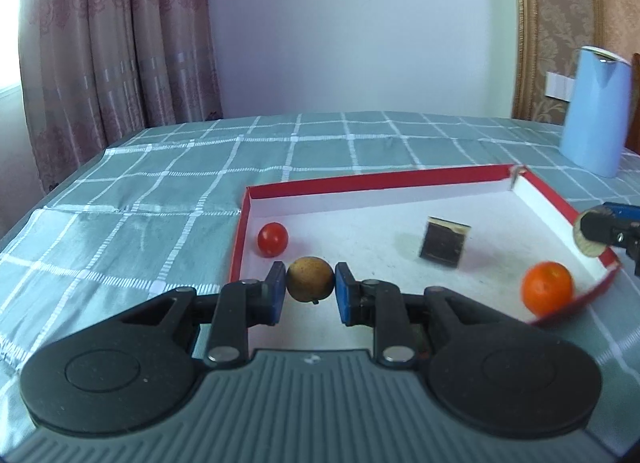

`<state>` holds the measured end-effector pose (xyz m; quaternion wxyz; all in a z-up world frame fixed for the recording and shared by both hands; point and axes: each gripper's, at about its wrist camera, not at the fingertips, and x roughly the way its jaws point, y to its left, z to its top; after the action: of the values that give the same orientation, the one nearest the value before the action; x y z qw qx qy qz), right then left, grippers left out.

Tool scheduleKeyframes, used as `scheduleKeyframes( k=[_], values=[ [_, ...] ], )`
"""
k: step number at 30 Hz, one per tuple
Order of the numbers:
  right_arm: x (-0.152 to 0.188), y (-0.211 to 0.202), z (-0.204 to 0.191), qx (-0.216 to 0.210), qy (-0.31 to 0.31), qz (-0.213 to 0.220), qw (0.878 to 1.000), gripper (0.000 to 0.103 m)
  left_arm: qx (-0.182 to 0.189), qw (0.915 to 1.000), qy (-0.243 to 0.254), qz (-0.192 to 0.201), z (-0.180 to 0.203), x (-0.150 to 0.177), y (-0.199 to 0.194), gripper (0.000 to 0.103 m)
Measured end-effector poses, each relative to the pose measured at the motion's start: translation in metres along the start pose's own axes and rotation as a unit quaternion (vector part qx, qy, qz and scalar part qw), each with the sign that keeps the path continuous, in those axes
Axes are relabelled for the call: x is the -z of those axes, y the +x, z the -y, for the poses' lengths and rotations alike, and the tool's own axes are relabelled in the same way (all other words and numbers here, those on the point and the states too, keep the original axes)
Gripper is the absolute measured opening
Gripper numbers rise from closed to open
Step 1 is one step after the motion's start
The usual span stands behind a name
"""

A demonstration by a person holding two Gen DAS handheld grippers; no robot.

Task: Organize fruits
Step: 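Carry the log into the tray and open the right tool while the left tool drops the brown fruit there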

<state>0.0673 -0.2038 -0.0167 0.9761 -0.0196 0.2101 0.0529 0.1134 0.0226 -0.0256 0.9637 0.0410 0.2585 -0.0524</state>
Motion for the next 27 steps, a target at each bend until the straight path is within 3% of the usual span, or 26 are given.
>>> scheduleKeyframes(
  k=[14, 27],
  values=[
    [-0.012, 0.081, 0.014, 0.040, 0.016, -0.060, 0.997, 0.028, -0.031, 0.9990, -0.008, -0.032, -0.009, -0.021, 0.053, 0.024],
    [-0.013, 0.096, 0.011, 0.042, 0.006, -0.074, 0.996, 0.028, -0.041, 0.9987, 0.009, -0.028, -0.004, -0.025, 0.064, 0.024]
  ],
)
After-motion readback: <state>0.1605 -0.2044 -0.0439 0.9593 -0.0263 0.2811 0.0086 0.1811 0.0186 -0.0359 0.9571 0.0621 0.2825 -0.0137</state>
